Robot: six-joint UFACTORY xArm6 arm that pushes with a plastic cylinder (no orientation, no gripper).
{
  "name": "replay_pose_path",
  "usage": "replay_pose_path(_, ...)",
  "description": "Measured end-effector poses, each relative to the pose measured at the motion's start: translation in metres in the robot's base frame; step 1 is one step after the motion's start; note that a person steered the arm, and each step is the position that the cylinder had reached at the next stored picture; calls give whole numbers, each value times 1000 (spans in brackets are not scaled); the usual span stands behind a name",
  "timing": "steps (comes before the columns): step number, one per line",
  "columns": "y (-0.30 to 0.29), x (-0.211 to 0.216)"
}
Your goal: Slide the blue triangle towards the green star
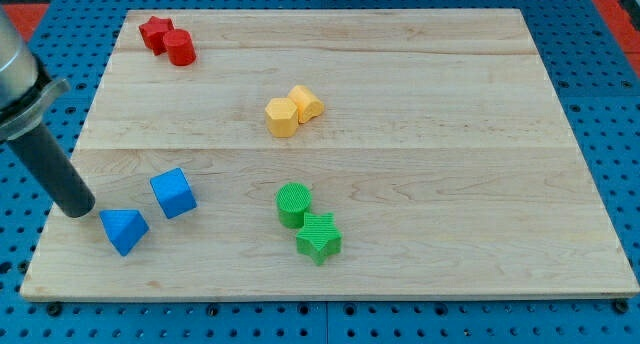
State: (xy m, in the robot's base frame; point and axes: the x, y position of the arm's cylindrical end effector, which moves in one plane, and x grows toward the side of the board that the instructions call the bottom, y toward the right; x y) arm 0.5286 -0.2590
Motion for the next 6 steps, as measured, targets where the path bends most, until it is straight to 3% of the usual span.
replay_pose_path(3, 34, 23)
replay_pose_path(4, -1, 32)
replay_pose_path(6, 118, 44)
